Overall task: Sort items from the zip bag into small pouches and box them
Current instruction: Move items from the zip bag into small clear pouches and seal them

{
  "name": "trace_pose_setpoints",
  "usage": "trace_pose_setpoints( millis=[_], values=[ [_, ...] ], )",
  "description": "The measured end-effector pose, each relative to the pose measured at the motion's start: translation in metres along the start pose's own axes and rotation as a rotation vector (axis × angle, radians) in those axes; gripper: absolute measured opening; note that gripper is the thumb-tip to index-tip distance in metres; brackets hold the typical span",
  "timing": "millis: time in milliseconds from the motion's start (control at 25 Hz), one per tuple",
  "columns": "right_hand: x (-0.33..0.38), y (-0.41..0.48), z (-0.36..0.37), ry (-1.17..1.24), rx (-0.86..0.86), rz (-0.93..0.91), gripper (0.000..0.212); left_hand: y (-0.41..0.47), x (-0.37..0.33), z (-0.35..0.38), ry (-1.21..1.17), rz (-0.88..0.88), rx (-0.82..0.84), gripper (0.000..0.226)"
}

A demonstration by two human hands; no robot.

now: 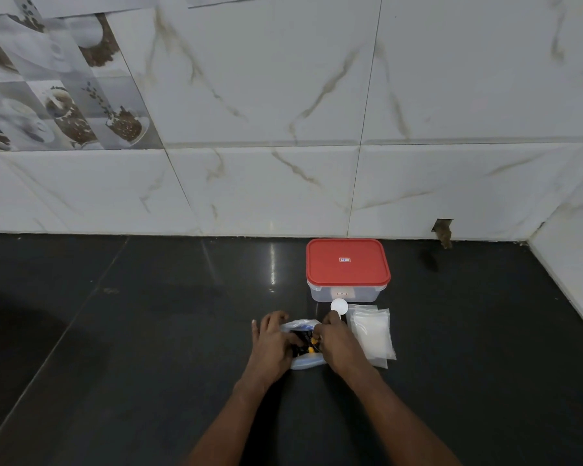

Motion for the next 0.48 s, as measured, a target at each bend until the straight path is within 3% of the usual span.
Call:
trace_pose_setpoints(
  millis=[240, 360, 480],
  values=[
    [0.004, 0.001, -0.004, -0.008, -0.006, 0.055, 0.022, -0.003, 0.017, -0.008, -0.324, -0.023, -0.055, 0.032],
    [0.005, -0.001, -0.008, -0.061, 0.01, 0.051, 0.034, 0.0, 0.019, -0.012, -0.32, -0.131, -0.168, 0.026],
    [0.004, -0.001, -0.009, -0.044, 0.022, 0.103, 0.039, 0.005, 0.018, -0.02, -0.242, -0.228, -0.172, 0.029]
  ],
)
Point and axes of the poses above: each hand's wrist, its own y-axis towards the middle knuckle, its own z-axis out of the palm, x = y × z, the point moved 2 cm from there along y, towards the middle knuckle, and after that the axes turned 7 degrees about -y, right-handed, at the moved point
